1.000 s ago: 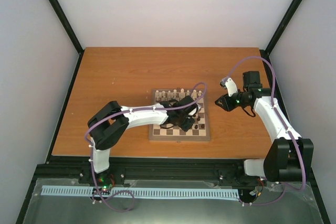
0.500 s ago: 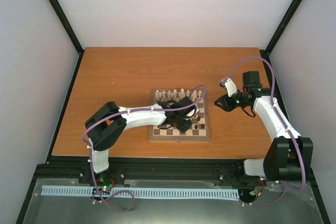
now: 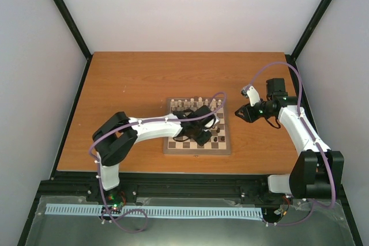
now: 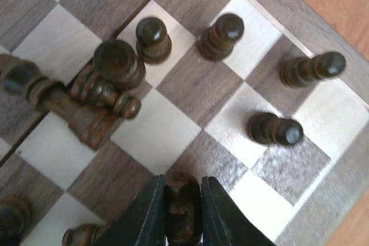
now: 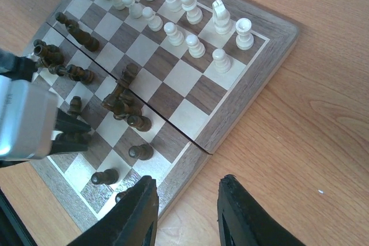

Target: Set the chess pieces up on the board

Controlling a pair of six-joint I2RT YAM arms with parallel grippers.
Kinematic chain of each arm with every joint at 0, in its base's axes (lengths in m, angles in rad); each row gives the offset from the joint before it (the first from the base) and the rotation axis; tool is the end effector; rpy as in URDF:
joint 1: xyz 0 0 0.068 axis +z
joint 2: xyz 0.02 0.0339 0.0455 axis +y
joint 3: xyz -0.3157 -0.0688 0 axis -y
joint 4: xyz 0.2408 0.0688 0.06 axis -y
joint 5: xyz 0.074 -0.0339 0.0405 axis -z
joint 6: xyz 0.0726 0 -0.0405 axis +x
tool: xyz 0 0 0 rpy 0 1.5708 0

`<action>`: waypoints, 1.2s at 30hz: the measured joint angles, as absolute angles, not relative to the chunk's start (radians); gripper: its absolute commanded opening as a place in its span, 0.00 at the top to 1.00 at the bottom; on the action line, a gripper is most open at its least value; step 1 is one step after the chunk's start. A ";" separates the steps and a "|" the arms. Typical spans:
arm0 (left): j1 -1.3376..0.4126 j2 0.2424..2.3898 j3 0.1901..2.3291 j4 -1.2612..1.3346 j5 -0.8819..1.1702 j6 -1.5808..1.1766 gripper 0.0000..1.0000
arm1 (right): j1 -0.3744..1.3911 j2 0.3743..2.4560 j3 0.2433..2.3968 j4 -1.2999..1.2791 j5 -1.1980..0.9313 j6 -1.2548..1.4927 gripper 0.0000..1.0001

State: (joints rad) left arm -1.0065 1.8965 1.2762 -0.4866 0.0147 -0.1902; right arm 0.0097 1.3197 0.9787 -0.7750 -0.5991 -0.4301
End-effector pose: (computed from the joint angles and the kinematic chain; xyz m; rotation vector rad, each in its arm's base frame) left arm 0.2223 -0.3533 0.1904 1.0924 2.5142 -0.3814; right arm 0.2470 0.0433 0.2750 -0.7219 2.4083 0.6364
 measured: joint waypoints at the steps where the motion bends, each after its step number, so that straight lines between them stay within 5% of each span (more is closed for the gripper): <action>1: -1.007 1.877 1.251 -0.464 0.020 -0.191 0.99 | 0.010 1.320 0.979 -0.775 -0.600 -0.430 0.71; 16: -1.007 1.663 0.759 0.177 0.126 -0.194 0.99 | 0.010 1.325 0.979 -0.783 -0.630 -0.429 0.71; 26: -1.007 1.663 0.584 0.589 0.116 -0.194 0.99 | 0.010 1.342 0.979 -0.785 -0.636 -0.428 0.71; 36: -1.007 1.700 0.546 0.711 0.106 -0.185 0.94 | 0.010 1.345 0.979 -0.785 -0.636 -0.429 0.70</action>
State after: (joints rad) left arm -1.0065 1.7004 0.5461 0.7109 0.1059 -0.1852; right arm 0.0097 1.3453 0.9787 -0.7849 -0.6365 -0.4286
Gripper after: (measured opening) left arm 0.177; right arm 0.297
